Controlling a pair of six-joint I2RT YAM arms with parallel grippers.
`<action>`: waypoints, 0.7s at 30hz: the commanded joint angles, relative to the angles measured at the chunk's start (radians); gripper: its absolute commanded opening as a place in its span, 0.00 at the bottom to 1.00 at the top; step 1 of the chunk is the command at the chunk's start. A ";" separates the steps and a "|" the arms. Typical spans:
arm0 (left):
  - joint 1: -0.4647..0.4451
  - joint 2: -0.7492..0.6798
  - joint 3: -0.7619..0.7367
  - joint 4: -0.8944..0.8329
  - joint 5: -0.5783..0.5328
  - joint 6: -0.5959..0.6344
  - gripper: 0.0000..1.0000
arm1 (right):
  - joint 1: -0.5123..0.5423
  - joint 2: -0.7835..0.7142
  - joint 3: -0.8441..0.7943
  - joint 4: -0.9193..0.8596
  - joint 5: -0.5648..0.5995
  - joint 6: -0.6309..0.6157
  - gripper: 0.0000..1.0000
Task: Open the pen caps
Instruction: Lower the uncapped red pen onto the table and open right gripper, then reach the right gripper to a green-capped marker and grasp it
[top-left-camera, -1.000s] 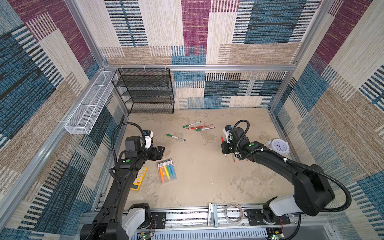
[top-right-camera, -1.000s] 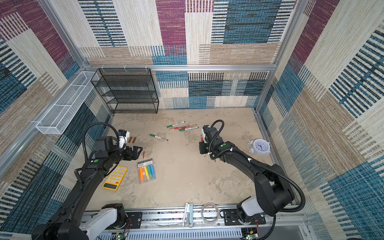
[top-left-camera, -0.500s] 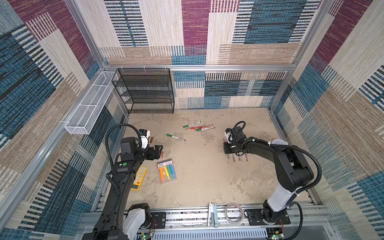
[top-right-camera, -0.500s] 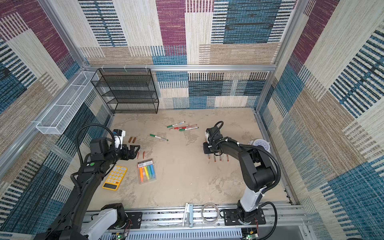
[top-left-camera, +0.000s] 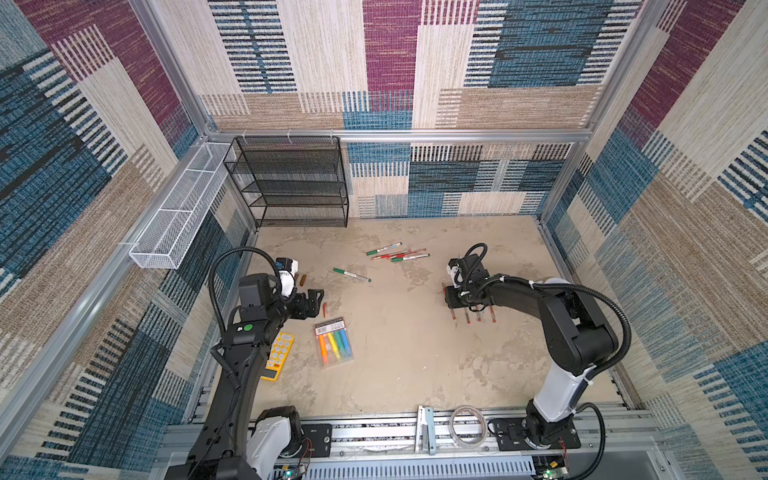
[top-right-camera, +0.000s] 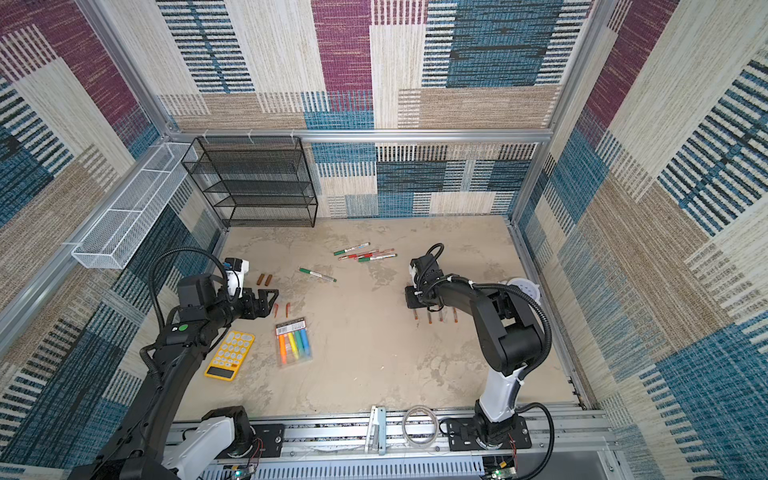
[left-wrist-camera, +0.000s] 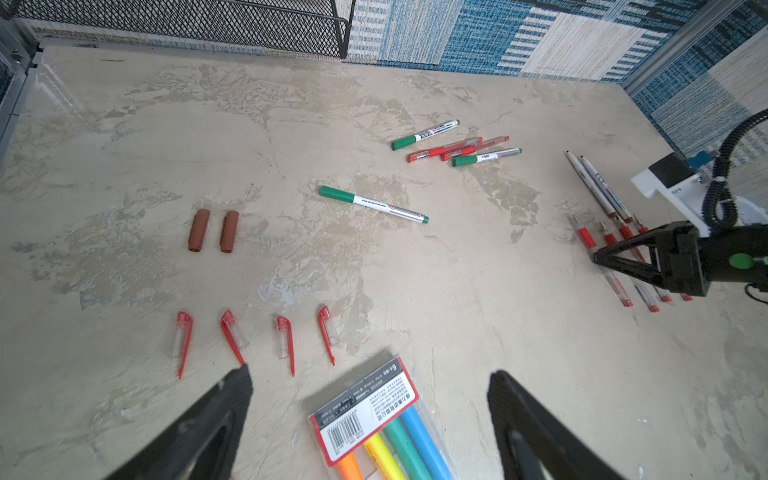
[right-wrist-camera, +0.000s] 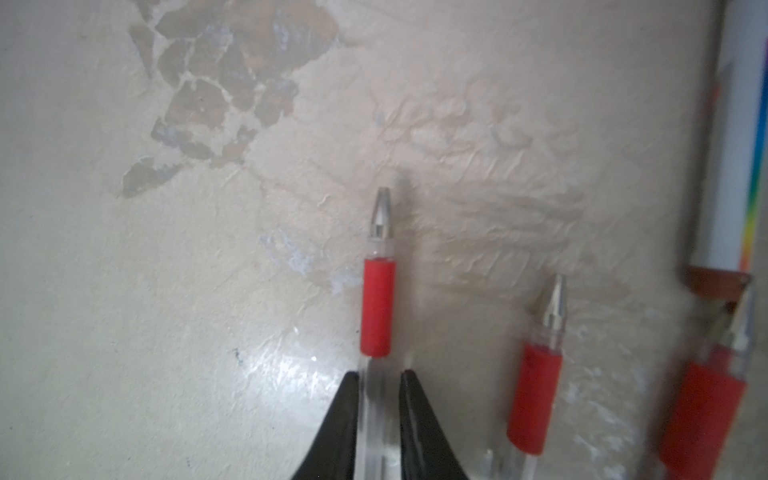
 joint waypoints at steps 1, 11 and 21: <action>0.003 0.003 0.013 0.008 0.010 0.002 0.92 | -0.001 -0.001 -0.010 -0.040 0.049 -0.004 0.27; 0.005 0.000 0.006 0.012 0.019 0.005 0.92 | -0.001 -0.055 0.018 -0.069 0.035 0.002 0.32; 0.009 -0.002 0.017 0.001 0.000 0.011 0.93 | 0.010 -0.108 0.084 -0.046 -0.052 0.011 0.35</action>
